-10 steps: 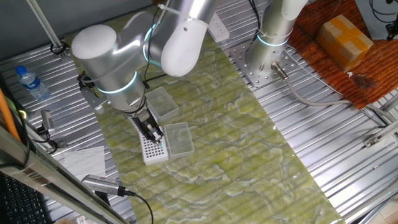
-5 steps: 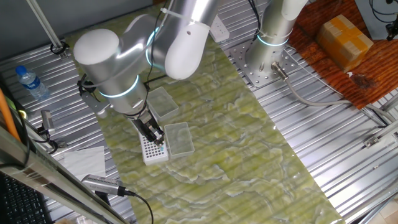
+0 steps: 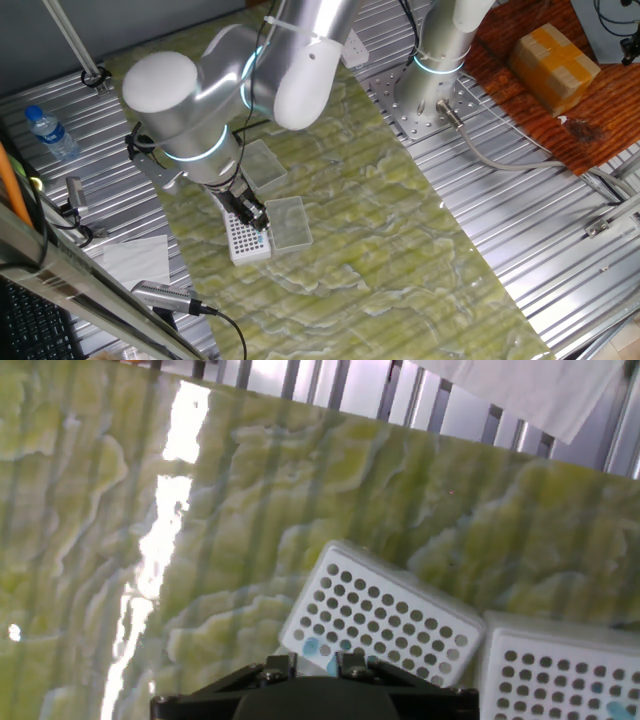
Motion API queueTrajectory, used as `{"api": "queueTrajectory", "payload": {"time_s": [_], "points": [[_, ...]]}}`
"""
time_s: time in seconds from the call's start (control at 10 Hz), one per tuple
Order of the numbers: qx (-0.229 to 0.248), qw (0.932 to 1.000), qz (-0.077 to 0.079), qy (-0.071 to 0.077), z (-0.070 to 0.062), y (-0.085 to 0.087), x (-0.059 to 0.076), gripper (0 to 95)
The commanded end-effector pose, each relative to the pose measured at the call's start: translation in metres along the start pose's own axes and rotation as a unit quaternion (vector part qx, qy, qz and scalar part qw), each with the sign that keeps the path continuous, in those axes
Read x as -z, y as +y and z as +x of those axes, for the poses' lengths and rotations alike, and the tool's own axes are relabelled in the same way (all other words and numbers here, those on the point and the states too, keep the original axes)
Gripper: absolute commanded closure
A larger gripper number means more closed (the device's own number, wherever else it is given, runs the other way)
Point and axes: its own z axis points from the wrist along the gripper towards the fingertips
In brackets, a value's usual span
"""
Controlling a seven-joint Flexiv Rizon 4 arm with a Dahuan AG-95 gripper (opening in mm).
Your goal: Transfer all medium pipette tips from one holder to another
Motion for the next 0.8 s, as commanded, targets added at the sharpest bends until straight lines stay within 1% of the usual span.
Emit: {"api": "queueTrajectory", "payload": {"time_s": [0.1, 0.2, 0.3, 0.4, 0.5, 0.6, 0.8], "points": [[0.128, 0.9912, 0.031, 0.016, 0.036, -0.048, 0.003, 57.0], [0.138, 0.9897, 0.033, 0.014, 0.042, -0.056, 0.002, 57.0], [0.147, 0.9884, 0.034, 0.014, 0.048, -0.069, -0.002, 57.0], [0.157, 0.987, 0.035, 0.013, 0.05, -0.08, -0.004, 57.0], [0.166, 0.9853, 0.036, 0.014, 0.049, -0.093, -0.005, 57.0], [0.169, 0.9847, 0.038, 0.015, 0.049, -0.099, -0.006, 57.0], [0.175, 0.9836, 0.041, 0.012, 0.048, -0.113, -0.011, 57.0]]}}
